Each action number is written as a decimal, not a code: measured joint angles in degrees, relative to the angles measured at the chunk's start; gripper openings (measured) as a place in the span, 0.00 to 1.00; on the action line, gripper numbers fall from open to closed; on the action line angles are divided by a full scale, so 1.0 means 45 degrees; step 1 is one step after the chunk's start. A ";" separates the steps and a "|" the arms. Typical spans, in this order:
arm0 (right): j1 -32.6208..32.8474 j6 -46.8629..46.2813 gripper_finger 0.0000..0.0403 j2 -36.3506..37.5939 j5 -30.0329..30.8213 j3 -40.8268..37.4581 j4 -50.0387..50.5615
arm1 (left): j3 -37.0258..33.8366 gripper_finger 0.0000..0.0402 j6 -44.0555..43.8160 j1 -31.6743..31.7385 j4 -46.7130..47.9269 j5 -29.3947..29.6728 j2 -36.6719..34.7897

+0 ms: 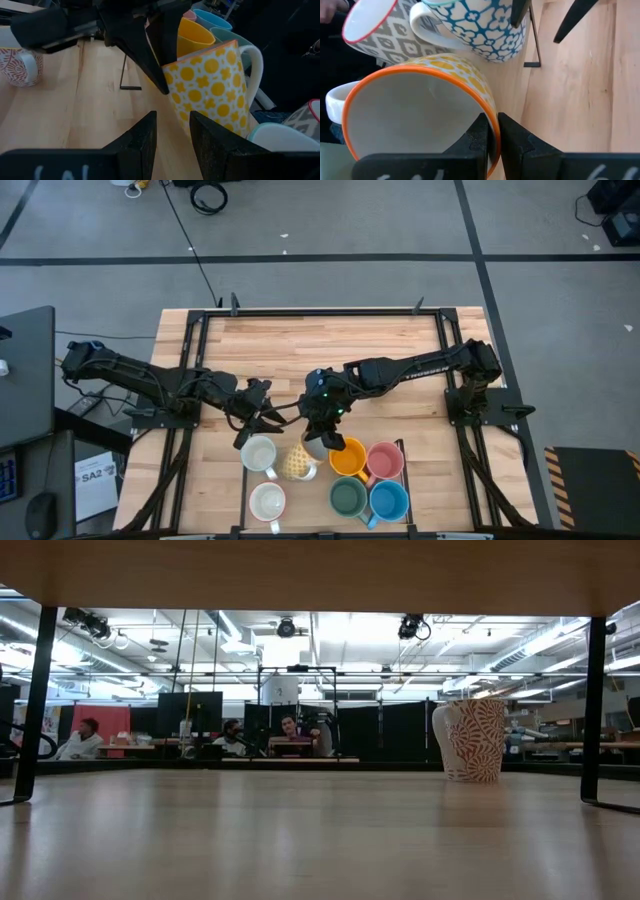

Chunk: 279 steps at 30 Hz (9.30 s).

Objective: Place coffee mugs
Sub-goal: Put the light yellow rim mug on the shelf

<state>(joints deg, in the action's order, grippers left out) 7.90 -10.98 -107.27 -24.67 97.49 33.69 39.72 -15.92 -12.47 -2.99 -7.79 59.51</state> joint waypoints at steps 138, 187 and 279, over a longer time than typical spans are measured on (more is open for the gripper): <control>-0.0034 -0.1676 0.10 0.0182 0.0201 0.0000 0.0161 | 0.6742 0.53 0.6396 -0.1778 0.5391 -0.0236 0.4357; -0.0034 -0.1671 0.16 0.0221 -0.0223 0.0019 -0.0279 | 0.6717 0.53 0.6379 -0.2212 0.5396 -0.0524 0.4381; -0.1292 0.1139 0.16 0.4718 0.3667 0.0005 0.5242 | 0.6754 0.53 0.0356 -0.1533 0.3653 0.2102 0.5513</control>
<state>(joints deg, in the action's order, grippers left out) 2.09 -5.86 -86.04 -8.17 97.51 57.28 70.12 -14.32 -19.37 13.45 1.67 84.32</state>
